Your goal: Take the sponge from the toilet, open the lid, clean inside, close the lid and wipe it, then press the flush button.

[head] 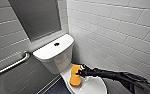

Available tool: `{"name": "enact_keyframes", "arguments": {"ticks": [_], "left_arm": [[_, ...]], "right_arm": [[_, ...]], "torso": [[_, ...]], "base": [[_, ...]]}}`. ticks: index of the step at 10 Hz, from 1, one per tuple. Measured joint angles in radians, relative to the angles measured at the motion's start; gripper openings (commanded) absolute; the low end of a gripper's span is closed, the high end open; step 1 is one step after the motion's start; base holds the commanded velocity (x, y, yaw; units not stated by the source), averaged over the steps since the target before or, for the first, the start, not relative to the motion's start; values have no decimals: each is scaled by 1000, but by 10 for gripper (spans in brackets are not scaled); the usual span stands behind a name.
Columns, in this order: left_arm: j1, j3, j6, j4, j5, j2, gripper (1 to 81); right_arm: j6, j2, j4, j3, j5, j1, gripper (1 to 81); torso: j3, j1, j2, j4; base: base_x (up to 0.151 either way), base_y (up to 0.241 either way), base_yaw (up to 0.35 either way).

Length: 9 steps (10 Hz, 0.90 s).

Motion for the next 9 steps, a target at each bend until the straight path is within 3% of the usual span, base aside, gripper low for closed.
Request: {"name": "enact_keyframes", "arguments": {"ticks": [2,4,9], "left_arm": [[0,0,0,0,0,0,811],[0,0,-1,0,1,0,811],[0,-1,-3,0,0,3,811]], "right_arm": [[0,79,-35,-86,8,-39,10],[0,84,-61,-136,27,-102,10],[0,47,-69,-109,153,-168,10]], "torso": [[0,0,0,0],[0,0,0,0],[0,0,0,0]], "base": [[0,0,0],[0,0,0],[0,0,0]]}}
